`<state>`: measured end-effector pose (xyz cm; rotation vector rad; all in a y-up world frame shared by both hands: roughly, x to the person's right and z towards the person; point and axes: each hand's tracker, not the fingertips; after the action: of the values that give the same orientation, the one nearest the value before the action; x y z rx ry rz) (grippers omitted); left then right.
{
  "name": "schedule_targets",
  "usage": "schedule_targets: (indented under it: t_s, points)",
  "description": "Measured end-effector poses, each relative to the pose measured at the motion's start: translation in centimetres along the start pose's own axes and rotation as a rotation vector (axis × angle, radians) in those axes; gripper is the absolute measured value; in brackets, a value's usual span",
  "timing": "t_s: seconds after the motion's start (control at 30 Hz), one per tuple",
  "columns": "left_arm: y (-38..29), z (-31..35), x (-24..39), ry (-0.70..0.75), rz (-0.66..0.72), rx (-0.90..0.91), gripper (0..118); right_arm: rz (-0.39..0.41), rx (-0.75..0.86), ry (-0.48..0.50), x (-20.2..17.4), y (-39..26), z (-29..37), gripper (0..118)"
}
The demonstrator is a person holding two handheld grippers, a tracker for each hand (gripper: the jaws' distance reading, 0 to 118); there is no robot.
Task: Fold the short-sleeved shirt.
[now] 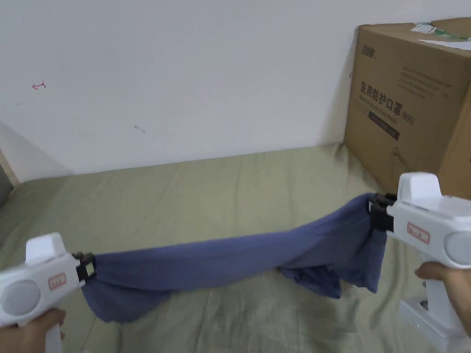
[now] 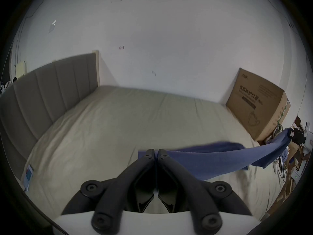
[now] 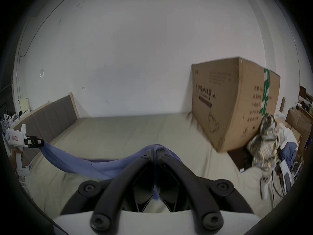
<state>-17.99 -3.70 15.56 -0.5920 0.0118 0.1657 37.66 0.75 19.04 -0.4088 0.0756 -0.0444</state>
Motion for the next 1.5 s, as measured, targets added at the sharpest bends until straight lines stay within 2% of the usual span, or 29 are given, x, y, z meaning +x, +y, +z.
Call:
schedule_targets:
  t_s: [0.47,0.83,1.17,1.27,1.3,1.33,1.37,1.4,1.43,1.47,1.5]
  points:
    - [-16.5,6.1,-3.5,0.030,0.015,-0.195,0,-0.181,-0.219,-0.014,1.4,-16.0,11.5,1]
    - [-23.5,10.8,-4.4,0.066,0.002,-0.285,0,-0.207,-0.353,-0.054,1.5,-24.2,16.7,1]
    - [-26.9,9.4,-4.1,0.107,-0.035,-0.372,0,-0.190,-0.564,-0.143,0.8,-29.6,13.9,1]
    - [-26.8,9.5,-3.9,0.120,-0.030,-0.370,0,-0.192,-0.547,-0.162,1.0,-30.4,13.4,4]
    - [-26.7,9.6,-3.8,0.120,-0.019,-0.374,3,-0.190,-0.548,-0.166,0.9,-30.1,13.4,13]
    - [-26.4,9.7,-3.8,0.116,-0.005,-0.375,12,-0.194,-0.550,-0.167,0.9,-29.7,13.4,30]
    - [-26.0,10.0,-3.8,0.113,0.025,-0.373,26,-0.209,-0.551,-0.159,0.3,-29.0,13.9,59]
    - [-25.4,10.3,-3.6,0.121,0.046,-0.378,45,-0.206,-0.550,-0.163,0.2,-28.2,14.1,81]
    - [-24.8,10.7,-3.4,0.112,0.056,-0.359,67,-0.198,-0.529,-0.161,0.0,-27.3,14.4,95]
    - [-24.0,11.3,-3.2,0.091,0.074,-0.311,91,-0.175,-0.472,-0.158,-0.3,-26.1,14.8,100]
    - [-22.9,12.1,-2.9,0.065,0.075,-0.257,105,-0.154,-0.422,-0.159,-0.8,-24.6,15.4,100]
